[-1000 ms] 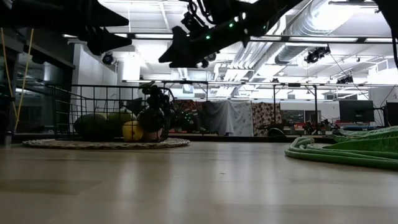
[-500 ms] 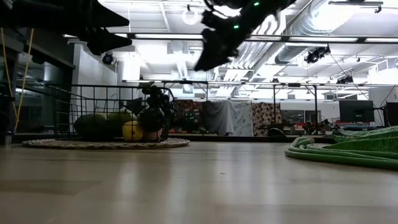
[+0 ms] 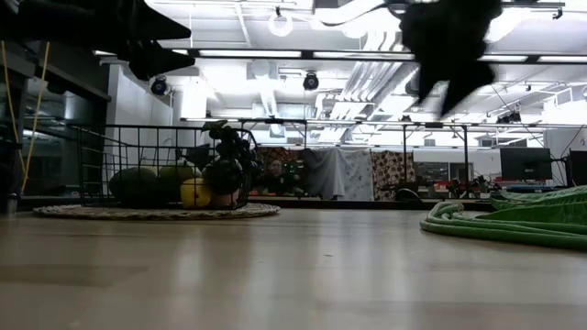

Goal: Build produce basket
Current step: Put the green leaf lettuce into the wire basket

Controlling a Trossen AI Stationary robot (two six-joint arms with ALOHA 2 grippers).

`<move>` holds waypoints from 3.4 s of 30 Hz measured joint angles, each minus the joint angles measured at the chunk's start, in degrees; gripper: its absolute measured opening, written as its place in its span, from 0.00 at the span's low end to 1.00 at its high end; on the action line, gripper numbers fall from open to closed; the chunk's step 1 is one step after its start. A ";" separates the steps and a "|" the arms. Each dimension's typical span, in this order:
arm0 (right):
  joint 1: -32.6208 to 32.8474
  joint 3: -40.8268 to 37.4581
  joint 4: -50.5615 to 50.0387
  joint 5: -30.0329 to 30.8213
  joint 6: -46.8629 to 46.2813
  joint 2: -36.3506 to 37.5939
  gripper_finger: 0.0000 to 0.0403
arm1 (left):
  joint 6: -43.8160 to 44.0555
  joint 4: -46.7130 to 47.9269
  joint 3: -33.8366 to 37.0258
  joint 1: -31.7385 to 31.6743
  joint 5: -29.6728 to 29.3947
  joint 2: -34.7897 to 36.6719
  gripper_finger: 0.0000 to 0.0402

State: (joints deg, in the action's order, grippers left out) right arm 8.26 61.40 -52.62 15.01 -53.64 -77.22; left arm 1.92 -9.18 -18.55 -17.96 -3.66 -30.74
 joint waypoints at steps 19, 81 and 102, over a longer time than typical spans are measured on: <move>32.89 1.82 -12.61 -22.88 -65.87 -4.86 0.68 | -0.03 0.39 0.00 -0.02 -0.20 0.00 1.00; 33.64 14.72 -20.24 16.04 -41.86 -16.04 0.07 | -0.43 -4.28 0.00 -0.01 1.97 0.00 1.00; -11.00 -4.97 64.44 0.65 48.67 -16.12 0.08 | 11.46 -7.29 0.00 0.02 21.15 4.08 1.00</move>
State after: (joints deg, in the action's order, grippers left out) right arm -2.74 56.44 11.83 15.66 -4.97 -93.34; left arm 13.38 -16.47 -18.55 -17.93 17.49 -26.67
